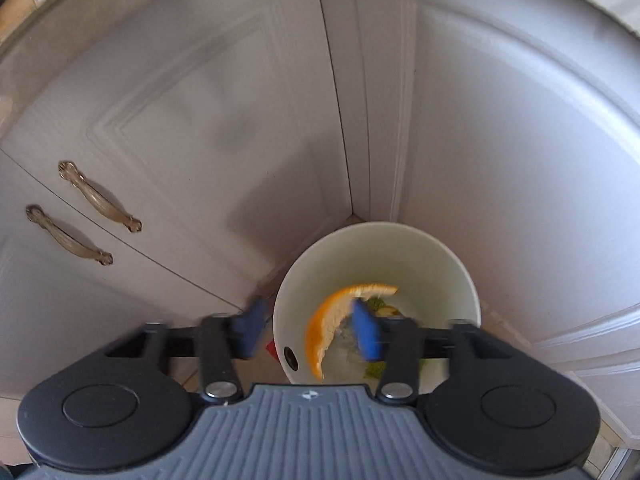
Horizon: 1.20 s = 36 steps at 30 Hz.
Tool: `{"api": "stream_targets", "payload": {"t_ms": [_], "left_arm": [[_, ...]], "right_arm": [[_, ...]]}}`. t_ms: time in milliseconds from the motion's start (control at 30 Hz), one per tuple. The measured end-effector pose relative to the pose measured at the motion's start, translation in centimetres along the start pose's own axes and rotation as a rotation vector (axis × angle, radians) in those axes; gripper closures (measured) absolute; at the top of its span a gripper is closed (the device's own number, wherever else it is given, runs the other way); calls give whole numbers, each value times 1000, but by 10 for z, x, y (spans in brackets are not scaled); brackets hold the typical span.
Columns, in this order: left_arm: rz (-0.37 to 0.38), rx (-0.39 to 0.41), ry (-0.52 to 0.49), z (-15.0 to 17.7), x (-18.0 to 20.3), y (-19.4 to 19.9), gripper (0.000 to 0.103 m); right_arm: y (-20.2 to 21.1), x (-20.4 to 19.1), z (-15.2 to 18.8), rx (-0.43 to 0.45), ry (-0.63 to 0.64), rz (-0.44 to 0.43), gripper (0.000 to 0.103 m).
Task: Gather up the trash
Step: 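Open the left tool to drop the leaf while the right tool drops the peel, then move both tools back toward the paper cup and plastic bag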
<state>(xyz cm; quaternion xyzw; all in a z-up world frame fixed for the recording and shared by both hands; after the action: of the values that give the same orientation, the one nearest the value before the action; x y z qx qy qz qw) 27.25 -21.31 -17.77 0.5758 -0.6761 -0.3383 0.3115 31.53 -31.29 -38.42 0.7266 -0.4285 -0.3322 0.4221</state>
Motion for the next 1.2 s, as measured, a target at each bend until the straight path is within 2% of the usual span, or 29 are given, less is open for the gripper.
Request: {"api": "stream_targets", "payload": {"t_ms": [33, 167, 333, 567, 800, 1000, 1100, 1200], "left_arm": [[-3, 0, 10, 1, -2, 1, 7], [-11, -2, 35, 5, -9, 5, 7], [-14, -6, 41, 11, -15, 10, 7], [7, 17, 36, 6, -19, 18, 7], [23, 52, 37, -3, -30, 30, 7], [8, 83, 73, -9, -58, 48, 7], [-19, 111, 97, -9, -80, 60, 5], [-56, 127, 141, -5, -111, 73, 4]], "right_arm": [[-5, -1, 0, -9, 1, -5, 20], [-12, -7, -1, -32, 13, -15, 17], [-8, -10, -6, -22, 31, 4, 4], [5, -14, -12, -28, 35, 47, 3], [43, -23, -27, -5, 69, 136, 1], [97, -47, -56, 73, 141, 207, 1], [130, -70, -77, 155, 194, 190, 0], [160, -102, -103, 246, 267, 138, 0]]}}
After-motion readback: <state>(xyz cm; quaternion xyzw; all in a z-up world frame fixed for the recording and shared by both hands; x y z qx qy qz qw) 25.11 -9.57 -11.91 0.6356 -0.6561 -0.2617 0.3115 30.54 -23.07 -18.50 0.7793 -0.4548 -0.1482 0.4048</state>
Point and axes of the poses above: each gripper's, at about its wrist camera, not at the fingertips, and y roughly against the way its jaws point, x to its right, z to its underside, the point moved 8 cm from there along -y, roughly the way its jaws point, and after that the axes turned 7 degrees about y, right-handed, at the moved point
